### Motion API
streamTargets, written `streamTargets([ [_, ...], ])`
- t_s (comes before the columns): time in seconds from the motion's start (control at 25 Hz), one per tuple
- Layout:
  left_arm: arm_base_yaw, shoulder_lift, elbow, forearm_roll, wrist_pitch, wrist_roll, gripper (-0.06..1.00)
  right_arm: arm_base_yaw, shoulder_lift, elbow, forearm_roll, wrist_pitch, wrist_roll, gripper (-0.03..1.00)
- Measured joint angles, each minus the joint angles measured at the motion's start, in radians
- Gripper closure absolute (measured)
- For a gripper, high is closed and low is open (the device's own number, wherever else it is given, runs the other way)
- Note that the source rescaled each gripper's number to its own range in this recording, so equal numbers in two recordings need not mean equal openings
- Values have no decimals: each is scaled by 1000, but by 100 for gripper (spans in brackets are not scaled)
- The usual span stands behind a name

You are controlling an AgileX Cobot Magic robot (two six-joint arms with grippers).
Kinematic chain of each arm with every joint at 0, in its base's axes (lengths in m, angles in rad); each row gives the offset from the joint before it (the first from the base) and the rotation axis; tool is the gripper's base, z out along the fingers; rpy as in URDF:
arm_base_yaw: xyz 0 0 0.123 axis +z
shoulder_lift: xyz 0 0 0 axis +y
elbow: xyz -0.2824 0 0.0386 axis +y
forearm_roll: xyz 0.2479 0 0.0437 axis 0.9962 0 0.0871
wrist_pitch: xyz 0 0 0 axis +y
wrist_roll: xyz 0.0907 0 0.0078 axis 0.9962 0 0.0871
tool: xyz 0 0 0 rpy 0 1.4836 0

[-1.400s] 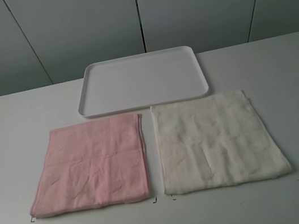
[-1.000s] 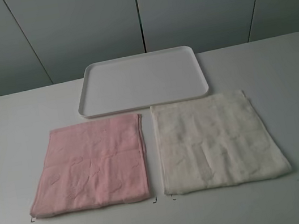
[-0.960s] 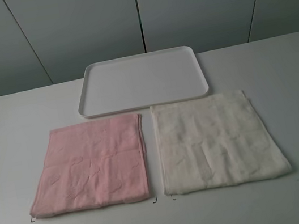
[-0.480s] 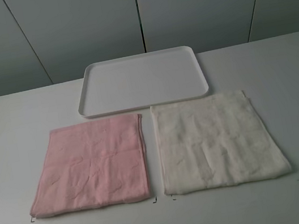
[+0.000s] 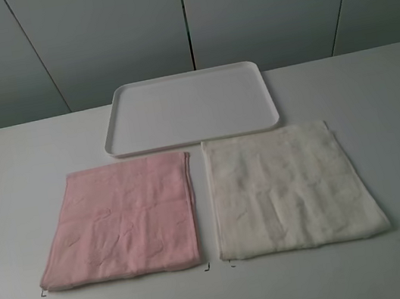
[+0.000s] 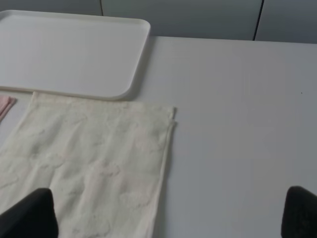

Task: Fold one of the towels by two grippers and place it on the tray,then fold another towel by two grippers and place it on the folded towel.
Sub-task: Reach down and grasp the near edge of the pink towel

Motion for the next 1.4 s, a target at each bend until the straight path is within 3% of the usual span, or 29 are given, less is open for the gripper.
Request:
streamTargets([
  [0.72,0,0,0,7,0,-2,-6,0,0,0,0,0,4,-2],
  [0.92,0,2,-26,9,-9,5,-6,0,-1,-14,0,41,4,-3],
  [1.2,0,177,-113,9,-28,89,-6,0,191,-99,19,58,-9,-3],
  [1.4,0,411,-203,0,-31,223,-6,0,401,-167,127,1,-148,-3],
])
